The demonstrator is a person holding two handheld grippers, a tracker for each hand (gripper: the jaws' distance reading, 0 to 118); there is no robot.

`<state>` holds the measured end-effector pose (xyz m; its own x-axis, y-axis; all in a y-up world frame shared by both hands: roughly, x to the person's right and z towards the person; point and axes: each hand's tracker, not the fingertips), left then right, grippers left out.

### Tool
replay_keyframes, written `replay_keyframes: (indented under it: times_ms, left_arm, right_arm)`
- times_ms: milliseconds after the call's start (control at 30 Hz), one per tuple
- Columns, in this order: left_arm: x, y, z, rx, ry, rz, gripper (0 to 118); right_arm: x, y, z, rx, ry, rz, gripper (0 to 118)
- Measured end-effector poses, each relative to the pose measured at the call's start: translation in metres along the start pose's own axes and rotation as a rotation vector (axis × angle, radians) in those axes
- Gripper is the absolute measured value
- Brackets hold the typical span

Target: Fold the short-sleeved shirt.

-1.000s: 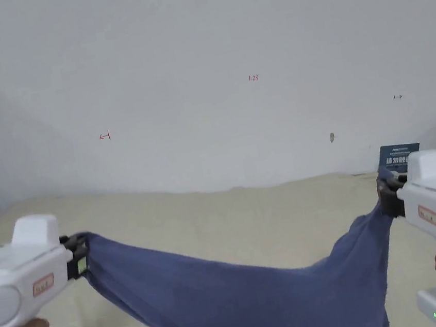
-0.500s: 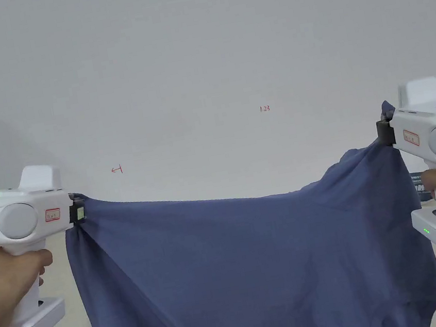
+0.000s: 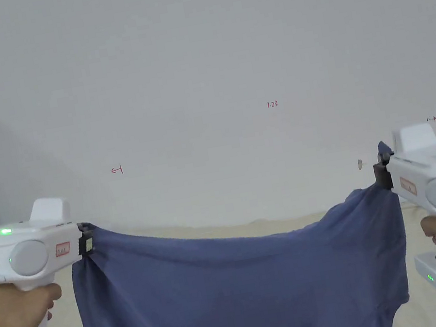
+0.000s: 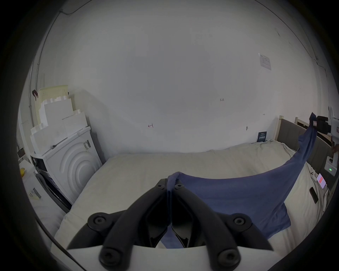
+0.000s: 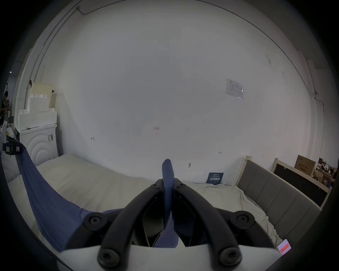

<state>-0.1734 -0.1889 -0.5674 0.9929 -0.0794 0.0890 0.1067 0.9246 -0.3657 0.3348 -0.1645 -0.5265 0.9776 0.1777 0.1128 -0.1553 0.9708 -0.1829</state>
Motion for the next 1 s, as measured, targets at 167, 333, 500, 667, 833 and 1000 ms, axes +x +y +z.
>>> replay_keyframes:
  times_ms: [167,333,500,667,833,1000]
  left_arm:
    - [0.0,-0.033,0.001,-0.021,-0.023,0.012,0]
    - [-0.003,-0.059,0.029,-0.002,-0.051,0.055,0]
    - [-0.017,-0.085,0.075,0.052,-0.068,0.107,0]
    - [-0.027,-0.123,0.126,0.059,-0.085,0.129,0]
    - [-0.031,-0.172,0.164,0.013,-0.086,0.104,0]
    - [-0.035,-0.233,0.183,-0.056,-0.075,0.103,0]
  right_arm:
    - [0.002,-0.036,0.007,-0.018,0.017,-0.016,4]
    - [0.01,-0.05,0.042,0.002,0.013,-0.004,4]
    - [0.017,-0.06,0.099,0.039,-0.006,0.02,4]
    - [0.015,-0.085,0.168,0.046,-0.018,0.026,4]
    - [0.003,-0.124,0.23,-0.013,-0.026,0.026,4]
    - [-0.011,-0.174,0.28,-0.089,-0.025,0.009,4]
